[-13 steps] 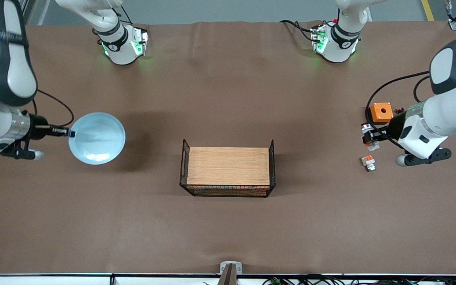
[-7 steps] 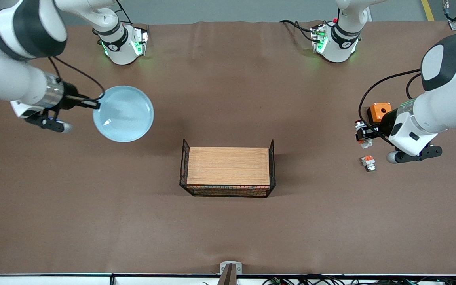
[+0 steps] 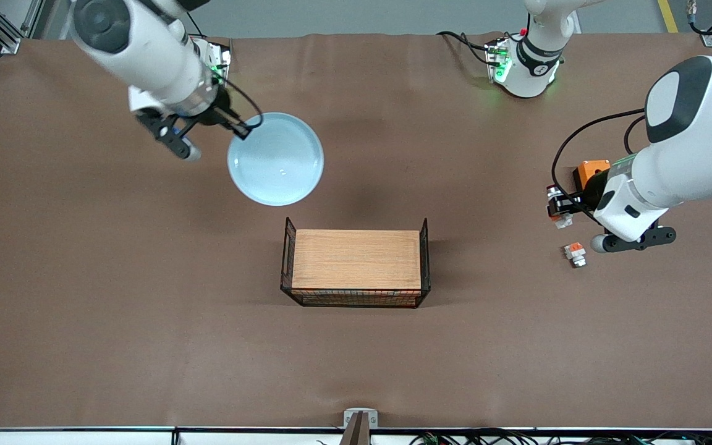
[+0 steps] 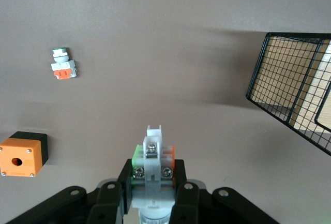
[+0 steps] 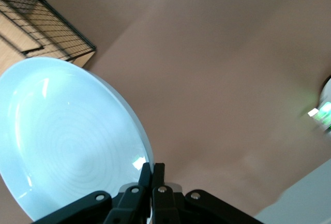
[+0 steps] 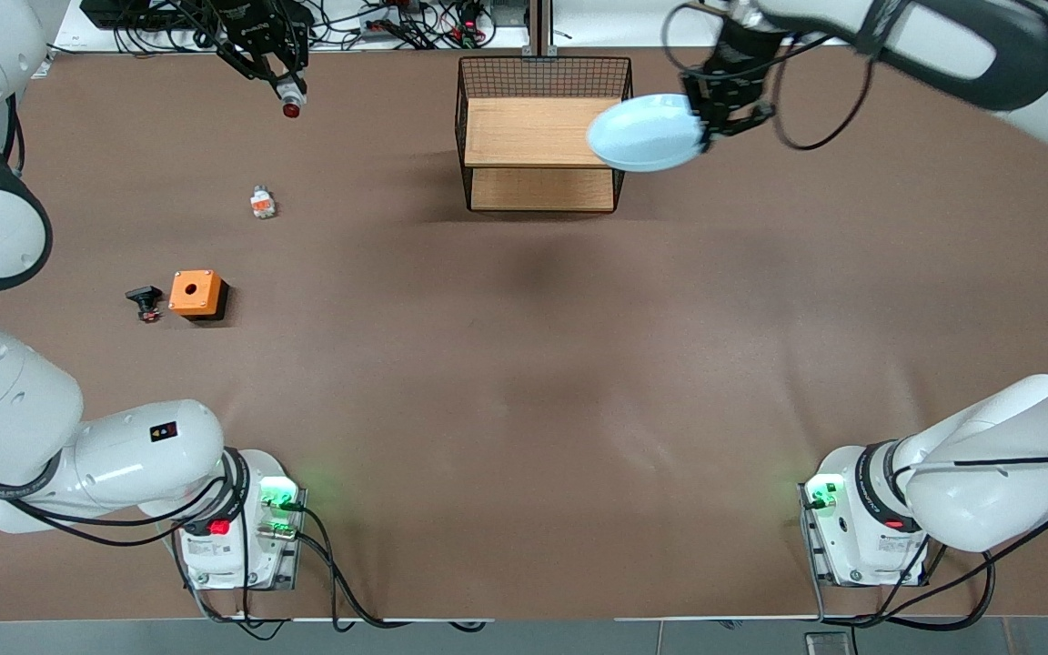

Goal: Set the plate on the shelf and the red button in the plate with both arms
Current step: 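Lift the plate with the right gripper while the left gripper lifts the button, then carry the plate over the wire basket and lower it inside with the right gripper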

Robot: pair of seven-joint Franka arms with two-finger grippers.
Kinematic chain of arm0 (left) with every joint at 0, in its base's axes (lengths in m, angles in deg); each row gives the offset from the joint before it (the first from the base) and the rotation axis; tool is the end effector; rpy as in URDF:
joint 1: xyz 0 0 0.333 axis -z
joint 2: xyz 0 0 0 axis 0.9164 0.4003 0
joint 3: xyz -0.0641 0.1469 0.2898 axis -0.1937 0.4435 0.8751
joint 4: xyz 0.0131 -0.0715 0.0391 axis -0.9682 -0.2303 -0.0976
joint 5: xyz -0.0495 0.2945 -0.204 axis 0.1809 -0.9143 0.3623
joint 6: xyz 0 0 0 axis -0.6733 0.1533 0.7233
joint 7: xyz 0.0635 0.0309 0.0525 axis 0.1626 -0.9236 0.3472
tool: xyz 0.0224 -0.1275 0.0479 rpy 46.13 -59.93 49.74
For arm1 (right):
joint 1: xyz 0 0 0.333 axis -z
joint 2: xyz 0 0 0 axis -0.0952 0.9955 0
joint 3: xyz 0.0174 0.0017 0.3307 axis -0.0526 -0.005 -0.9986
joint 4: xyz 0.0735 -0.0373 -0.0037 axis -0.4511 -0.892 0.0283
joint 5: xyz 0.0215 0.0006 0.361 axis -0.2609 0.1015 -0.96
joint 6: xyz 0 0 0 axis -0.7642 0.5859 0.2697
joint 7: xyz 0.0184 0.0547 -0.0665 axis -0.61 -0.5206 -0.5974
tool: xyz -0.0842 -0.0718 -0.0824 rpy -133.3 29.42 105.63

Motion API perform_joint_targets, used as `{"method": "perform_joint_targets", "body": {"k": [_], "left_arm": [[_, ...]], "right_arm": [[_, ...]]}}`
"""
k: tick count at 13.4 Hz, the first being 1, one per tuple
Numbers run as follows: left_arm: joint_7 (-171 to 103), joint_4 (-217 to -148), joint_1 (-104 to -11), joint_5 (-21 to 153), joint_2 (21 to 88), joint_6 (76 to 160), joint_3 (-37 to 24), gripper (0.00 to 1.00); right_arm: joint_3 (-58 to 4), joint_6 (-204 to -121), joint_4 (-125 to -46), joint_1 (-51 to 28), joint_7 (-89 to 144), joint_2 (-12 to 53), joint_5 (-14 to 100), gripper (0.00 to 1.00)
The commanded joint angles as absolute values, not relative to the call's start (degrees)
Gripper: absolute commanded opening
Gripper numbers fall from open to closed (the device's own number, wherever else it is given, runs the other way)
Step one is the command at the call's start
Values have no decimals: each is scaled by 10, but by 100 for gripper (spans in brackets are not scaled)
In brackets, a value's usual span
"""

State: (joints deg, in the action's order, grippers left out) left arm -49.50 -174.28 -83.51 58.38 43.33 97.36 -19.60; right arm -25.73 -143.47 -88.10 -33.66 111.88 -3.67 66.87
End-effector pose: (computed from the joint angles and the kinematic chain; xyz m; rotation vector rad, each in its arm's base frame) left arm 0.5696 -0.1179 0.4856 3.0161 0.2137 -0.2687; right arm 0.4203 0.3027 0.5369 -2.7858 1.2640 0.3658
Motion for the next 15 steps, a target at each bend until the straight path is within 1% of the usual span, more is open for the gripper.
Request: {"method": "perform_joint_targets", "body": {"k": [1, 3, 5, 6, 8, 15], "left_arm": [[-497, -1765, -839, 543, 405, 963, -218, 0], [-498, -1765, -839, 540, 405, 962, -219, 0], [-498, -1765, -839, 540, 406, 963, -219, 0], [-498, -1764, -839, 540, 406, 963, -219, 0], [-500, -1763, -840, 540, 404, 959, -219, 0], [-501, -1762, -840, 540, 405, 959, -219, 0]], "right_arm": [[-249, -1501, -869, -389, 1266, -2, 658, 1], [-249, -1564, -869, -423, 1363, 27, 657, 1], [-249, -1621, -868, -436, 1433, 57, 648, 2], [-249, -1633, -856, -444, 1448, 75, 648, 2], [-249, -1633, -824, -445, 1473, 111, 648, 2], [-248, -1634, -745, -438, 1473, 195, 651, 2]]}}
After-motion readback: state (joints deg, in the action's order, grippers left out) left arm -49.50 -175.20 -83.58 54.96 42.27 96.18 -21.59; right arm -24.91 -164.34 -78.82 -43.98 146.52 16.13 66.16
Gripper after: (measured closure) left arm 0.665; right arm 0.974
